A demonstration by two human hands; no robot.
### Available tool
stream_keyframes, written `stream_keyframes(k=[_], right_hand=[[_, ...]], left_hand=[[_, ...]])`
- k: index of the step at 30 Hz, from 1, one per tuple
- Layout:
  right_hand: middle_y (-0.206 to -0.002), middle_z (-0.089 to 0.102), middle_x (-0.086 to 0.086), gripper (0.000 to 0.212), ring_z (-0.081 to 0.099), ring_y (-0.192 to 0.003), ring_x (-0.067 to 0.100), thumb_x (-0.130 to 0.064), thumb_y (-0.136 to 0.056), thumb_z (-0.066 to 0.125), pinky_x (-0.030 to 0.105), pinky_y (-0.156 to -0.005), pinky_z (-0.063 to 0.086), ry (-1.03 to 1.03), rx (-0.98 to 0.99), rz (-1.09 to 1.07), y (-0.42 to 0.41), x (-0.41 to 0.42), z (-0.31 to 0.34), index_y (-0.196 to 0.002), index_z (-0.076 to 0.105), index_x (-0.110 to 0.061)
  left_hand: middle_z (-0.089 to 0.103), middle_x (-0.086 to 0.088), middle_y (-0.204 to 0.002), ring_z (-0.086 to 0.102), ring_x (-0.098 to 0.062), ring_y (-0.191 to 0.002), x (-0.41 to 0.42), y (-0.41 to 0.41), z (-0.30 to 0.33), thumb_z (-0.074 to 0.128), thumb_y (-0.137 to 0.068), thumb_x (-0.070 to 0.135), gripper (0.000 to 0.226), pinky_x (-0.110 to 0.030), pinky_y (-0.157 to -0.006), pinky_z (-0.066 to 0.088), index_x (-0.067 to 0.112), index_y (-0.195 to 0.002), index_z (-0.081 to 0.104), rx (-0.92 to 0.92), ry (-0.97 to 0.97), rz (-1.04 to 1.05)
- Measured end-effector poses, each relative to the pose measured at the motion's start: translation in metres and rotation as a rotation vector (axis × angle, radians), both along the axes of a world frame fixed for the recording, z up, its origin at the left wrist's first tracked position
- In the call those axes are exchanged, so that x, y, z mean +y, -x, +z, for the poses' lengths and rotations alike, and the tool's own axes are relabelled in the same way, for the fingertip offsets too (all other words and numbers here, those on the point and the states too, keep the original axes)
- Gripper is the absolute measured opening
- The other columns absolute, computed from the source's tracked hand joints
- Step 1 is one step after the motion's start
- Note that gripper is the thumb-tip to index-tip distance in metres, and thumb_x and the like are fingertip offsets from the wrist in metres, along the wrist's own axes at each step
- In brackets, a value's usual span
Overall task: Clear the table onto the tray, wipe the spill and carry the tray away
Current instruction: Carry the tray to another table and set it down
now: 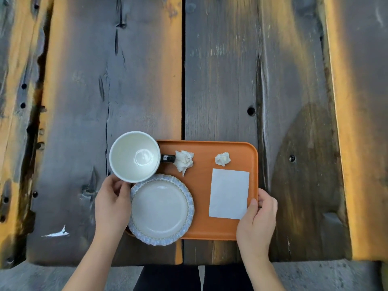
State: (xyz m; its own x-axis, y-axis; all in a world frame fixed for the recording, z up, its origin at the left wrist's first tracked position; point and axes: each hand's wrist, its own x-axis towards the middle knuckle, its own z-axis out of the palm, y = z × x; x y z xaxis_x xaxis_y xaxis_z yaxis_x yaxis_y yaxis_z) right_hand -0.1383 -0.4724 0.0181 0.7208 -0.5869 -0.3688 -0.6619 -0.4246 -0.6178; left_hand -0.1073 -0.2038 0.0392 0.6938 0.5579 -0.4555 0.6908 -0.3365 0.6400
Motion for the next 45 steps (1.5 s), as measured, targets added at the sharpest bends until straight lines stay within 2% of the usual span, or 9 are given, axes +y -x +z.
stream_keyframes(k=[3, 11, 16, 19, 25, 30, 35, 38, 45], right_hand=[[-0.116, 0.046, -0.012, 0.025, 0.048, -0.104, 0.004, -0.020, -0.104, 0.043, 0.021, -0.087, 0.042, -0.024, 0.000, 0.047, -0.005, -0.007, 0.016, -0.127, 0.052, -0.018], [-0.119, 0.052, -0.009, 0.019, 0.052, -0.108, 0.008, -0.024, -0.104, 0.044, 0.031, -0.094, 0.044, -0.063, -0.093, 0.125, -0.015, -0.032, 0.094, -0.122, 0.051, -0.026], [-0.117, 0.054, -0.009, 0.014, 0.055, -0.104, 0.007, -0.028, -0.104, 0.044, 0.036, -0.093, 0.051, -0.080, -0.142, 0.100, -0.005, -0.047, 0.144, -0.116, 0.044, -0.036], [-0.118, 0.055, -0.009, 0.015, 0.056, -0.103, 0.003, -0.027, -0.105, 0.041, 0.035, -0.093, 0.052, -0.115, -0.193, 0.096, 0.006, -0.063, 0.177, -0.116, 0.046, -0.035], [-0.120, 0.059, -0.008, 0.016, 0.061, -0.107, 0.009, -0.037, -0.104, 0.044, 0.039, -0.091, 0.057, -0.145, -0.290, 0.103, 0.022, -0.115, 0.232, -0.120, 0.046, -0.036], [-0.113, 0.063, -0.015, 0.023, 0.067, -0.097, 0.007, -0.046, -0.100, 0.051, 0.034, -0.081, 0.060, -0.175, -0.354, 0.124, 0.035, -0.153, 0.262, -0.121, 0.049, -0.037], [-0.102, 0.067, -0.018, 0.014, 0.070, -0.086, 0.001, -0.045, -0.099, 0.051, 0.023, -0.067, 0.058, -0.288, -0.354, 0.220, 0.048, -0.174, 0.278, -0.110, 0.052, -0.035], [-0.098, 0.067, -0.018, 0.007, 0.069, -0.084, -0.001, -0.042, -0.101, 0.049, 0.019, -0.063, 0.055, -0.336, -0.333, 0.268, 0.056, -0.173, 0.279, -0.104, 0.051, -0.036], [-0.102, 0.066, -0.015, 0.010, 0.069, -0.089, 0.010, -0.043, -0.099, 0.050, 0.026, -0.069, 0.058, -0.430, -0.316, 0.367, 0.070, -0.142, 0.276, -0.105, 0.050, -0.035]], left_hand=[[0.075, -0.003, -0.106, 0.070, -0.020, -0.101, -0.004, 0.005, 0.015, 0.058, -0.105, 0.012, 0.016, -0.041, -0.089, 0.055, 0.017, -0.117, 0.066, -0.067, 0.157, 0.104], [0.071, 0.017, -0.125, 0.068, -0.002, -0.112, -0.015, 0.015, 0.101, 0.048, -0.111, 0.025, 0.032, -0.036, -0.096, 0.055, 0.040, -0.136, 0.061, -0.123, 0.458, 0.152], [0.061, 0.030, -0.115, 0.063, 0.004, -0.103, -0.036, 0.015, 0.155, 0.042, -0.112, 0.031, 0.036, -0.024, -0.080, 0.051, 0.049, -0.144, 0.042, -0.161, 0.565, 0.097], [0.064, 0.028, -0.119, 0.065, 0.002, -0.107, -0.051, 0.022, 0.181, 0.043, -0.112, 0.031, 0.040, -0.030, -0.087, 0.055, 0.046, -0.150, 0.044, -0.209, 0.611, 0.090], [0.066, 0.024, -0.130, 0.067, -0.007, -0.119, -0.098, 0.044, 0.225, 0.047, -0.111, 0.032, 0.037, -0.042, -0.104, 0.053, 0.052, -0.143, 0.049, -0.374, 0.638, 0.067], [0.065, 0.026, -0.119, 0.065, -0.005, -0.112, -0.133, 0.069, 0.242, 0.047, -0.112, 0.031, 0.041, -0.039, -0.097, 0.053, 0.044, -0.150, 0.048, -0.453, 0.607, 0.098], [0.064, 0.007, -0.140, 0.064, -0.022, -0.123, -0.151, 0.098, 0.249, 0.048, -0.111, 0.032, 0.041, -0.047, -0.105, 0.050, 0.042, -0.151, 0.048, -0.438, 0.602, 0.163], [0.063, 0.004, -0.139, 0.065, -0.021, -0.117, -0.152, 0.118, 0.251, 0.050, -0.110, 0.032, 0.042, -0.043, -0.096, 0.052, 0.039, -0.152, 0.049, -0.433, 0.561, 0.246], [0.064, 0.008, -0.129, 0.065, -0.014, -0.106, -0.134, 0.169, 0.267, 0.059, -0.104, 0.043, 0.046, -0.046, -0.098, 0.052, 0.042, -0.149, 0.051, -0.441, 0.483, 0.399]])
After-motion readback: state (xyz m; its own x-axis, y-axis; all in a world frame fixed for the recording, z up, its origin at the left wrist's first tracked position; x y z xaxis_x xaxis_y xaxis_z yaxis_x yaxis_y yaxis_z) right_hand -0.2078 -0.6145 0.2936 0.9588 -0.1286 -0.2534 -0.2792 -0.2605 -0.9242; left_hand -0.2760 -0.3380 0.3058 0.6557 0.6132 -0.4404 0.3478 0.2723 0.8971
